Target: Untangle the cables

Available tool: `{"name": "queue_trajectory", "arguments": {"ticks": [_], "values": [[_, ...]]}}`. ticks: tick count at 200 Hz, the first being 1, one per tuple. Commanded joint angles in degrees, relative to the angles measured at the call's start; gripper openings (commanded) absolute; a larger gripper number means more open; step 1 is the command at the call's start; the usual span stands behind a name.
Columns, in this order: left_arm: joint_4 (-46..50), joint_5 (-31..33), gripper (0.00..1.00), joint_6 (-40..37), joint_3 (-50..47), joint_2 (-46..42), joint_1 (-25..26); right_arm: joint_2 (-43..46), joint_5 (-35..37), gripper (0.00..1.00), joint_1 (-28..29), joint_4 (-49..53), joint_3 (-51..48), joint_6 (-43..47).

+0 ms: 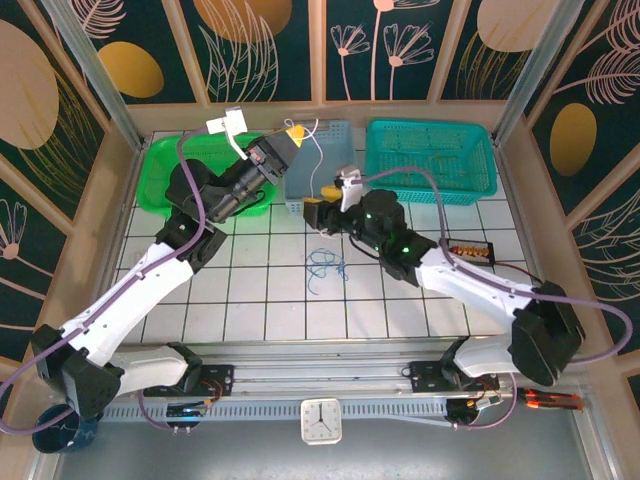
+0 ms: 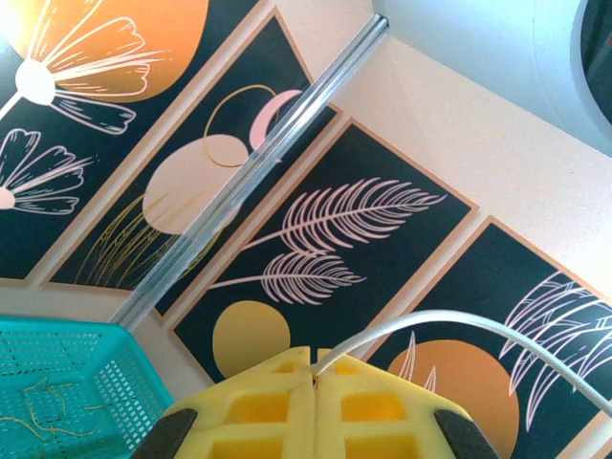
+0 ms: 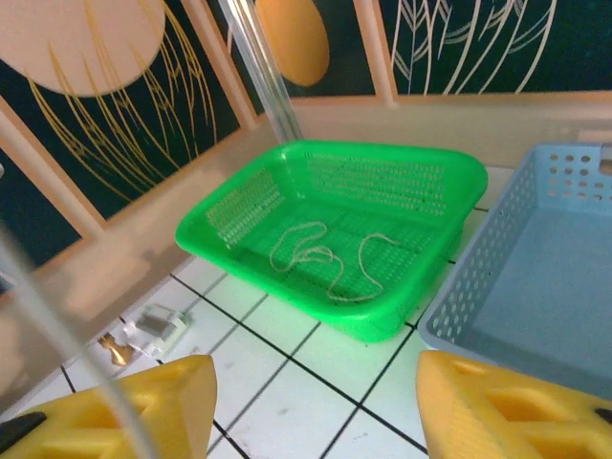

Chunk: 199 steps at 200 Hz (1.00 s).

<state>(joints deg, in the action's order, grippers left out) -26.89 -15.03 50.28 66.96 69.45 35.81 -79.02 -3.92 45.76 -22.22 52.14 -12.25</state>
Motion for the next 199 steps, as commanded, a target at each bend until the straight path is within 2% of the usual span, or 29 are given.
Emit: {"name": "queue_trajectory", "arguments": {"ticks": [1, 20, 41, 72, 112, 153, 199], "values": [[-3.11, -1.28, 0.0, 0.81, 0.23, -0.19, 0.14, -2.49, -1.72, 0.42, 0.03, -3.72, 0.85, 0.33], [-3.03, -1.23, 0.0, 0.73, 0.53, -0.36, 0.15, -3.63, -1.41, 0.15, 0.03, -5.2, -2.0, -0.85], [-2.56, -0.91, 0.0, 0.27, 1.51, -0.21, 0.14, -4.16, -0.34, 0.0, 0.03, -7.91, -6.89, -2.55], [0.4, 0.97, 0.0, -2.29, 5.54, 0.59, 0.19, -5.18, 1.73, 0.0, -0.05, -12.85, -16.43, -6.42], [4.66, 3.23, 0.0, -5.92, 13.12, 3.1, -0.08, -8.21, 3.3, 0.08, 0.03, -18.27, -25.62, -11.96], [5.81, 3.34, 0.0, -6.49, 17.9, 5.32, -0.82, -10.81, 3.07, 0.3, 0.08, -21.43, -28.45, -14.18], [7.97, 5.02, 0.0, -8.66, 19.21, 5.18, -1.89, -12.73, 2.17, 0.26, 0.11, -22.54, -28.05, -14.47]]}}
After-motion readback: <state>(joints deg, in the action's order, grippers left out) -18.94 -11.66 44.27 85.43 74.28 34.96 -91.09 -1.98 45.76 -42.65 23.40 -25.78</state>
